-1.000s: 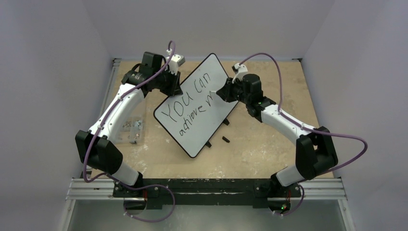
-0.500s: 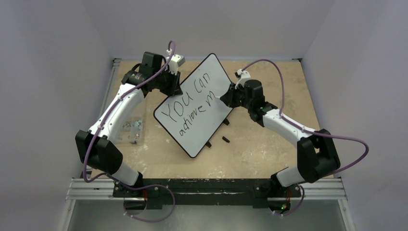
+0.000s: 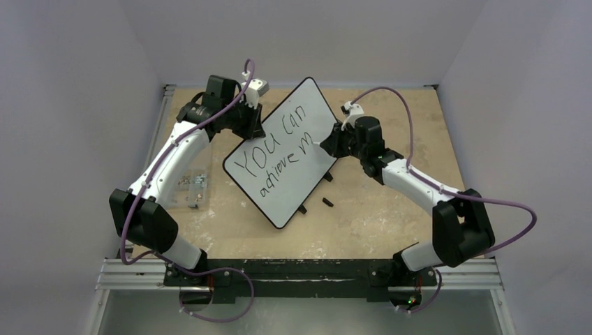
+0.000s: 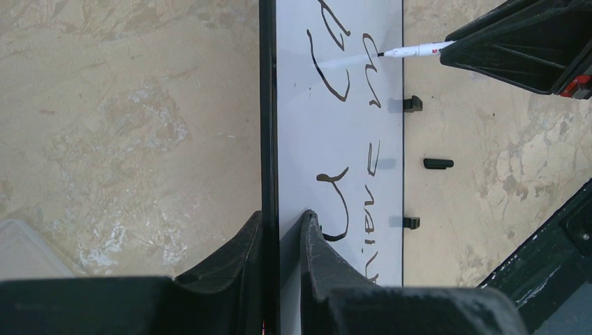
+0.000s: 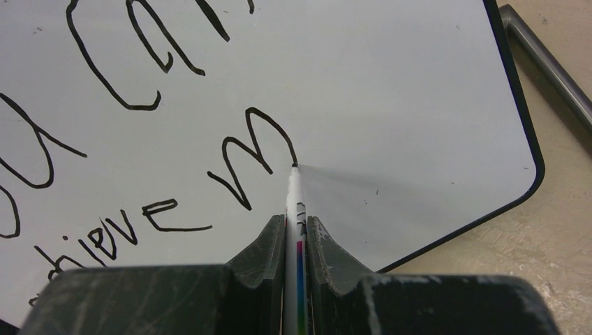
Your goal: Write a sentence on the whiteboard
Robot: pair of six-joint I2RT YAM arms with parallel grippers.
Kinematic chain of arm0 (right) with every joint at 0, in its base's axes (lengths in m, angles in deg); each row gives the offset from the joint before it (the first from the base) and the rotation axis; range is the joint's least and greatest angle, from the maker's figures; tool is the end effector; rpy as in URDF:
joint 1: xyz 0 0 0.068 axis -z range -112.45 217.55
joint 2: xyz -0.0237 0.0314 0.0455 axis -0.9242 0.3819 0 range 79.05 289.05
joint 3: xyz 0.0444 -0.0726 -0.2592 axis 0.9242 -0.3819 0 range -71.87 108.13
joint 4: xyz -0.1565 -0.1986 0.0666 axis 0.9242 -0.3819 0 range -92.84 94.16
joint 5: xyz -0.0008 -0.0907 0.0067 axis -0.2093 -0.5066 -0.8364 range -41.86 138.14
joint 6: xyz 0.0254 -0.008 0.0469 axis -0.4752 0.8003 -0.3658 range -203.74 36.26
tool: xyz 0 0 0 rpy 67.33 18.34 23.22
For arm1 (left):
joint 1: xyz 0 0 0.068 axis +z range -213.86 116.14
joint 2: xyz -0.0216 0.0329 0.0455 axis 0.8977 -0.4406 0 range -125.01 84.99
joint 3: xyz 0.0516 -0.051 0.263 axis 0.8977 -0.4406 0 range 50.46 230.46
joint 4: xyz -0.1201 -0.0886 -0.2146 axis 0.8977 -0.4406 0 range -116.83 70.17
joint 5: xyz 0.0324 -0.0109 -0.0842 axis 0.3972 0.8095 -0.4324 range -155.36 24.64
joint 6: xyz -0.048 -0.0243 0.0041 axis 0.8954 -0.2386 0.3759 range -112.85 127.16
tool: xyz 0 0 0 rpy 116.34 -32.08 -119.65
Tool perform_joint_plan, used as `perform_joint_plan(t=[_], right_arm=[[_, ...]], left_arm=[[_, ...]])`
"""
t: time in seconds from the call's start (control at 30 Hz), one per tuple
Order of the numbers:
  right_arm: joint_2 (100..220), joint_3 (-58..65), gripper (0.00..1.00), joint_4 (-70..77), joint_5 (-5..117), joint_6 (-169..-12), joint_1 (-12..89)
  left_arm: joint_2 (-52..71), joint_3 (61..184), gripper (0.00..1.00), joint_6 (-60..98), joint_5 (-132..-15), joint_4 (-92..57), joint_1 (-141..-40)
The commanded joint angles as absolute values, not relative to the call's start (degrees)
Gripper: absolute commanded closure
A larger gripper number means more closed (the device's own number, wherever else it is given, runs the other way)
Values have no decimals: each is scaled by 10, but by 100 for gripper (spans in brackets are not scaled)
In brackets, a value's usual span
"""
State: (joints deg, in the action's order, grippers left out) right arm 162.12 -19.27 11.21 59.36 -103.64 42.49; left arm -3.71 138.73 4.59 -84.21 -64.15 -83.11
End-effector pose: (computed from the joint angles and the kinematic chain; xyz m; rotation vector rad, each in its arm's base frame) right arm 0.2958 0.1460 0.2598 -0.2229 2.0275 0.6959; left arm 0.3133 -0.1217 0.3598 0.6055 2.2812 -0.5293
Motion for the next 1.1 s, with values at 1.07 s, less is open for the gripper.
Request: perform_joint_plan(t=[1.07], right_arm=[[1660,-120,100,124,625,-1056,448]], left_arm=[[-38,1388,100,-39,-745,-652,-839]])
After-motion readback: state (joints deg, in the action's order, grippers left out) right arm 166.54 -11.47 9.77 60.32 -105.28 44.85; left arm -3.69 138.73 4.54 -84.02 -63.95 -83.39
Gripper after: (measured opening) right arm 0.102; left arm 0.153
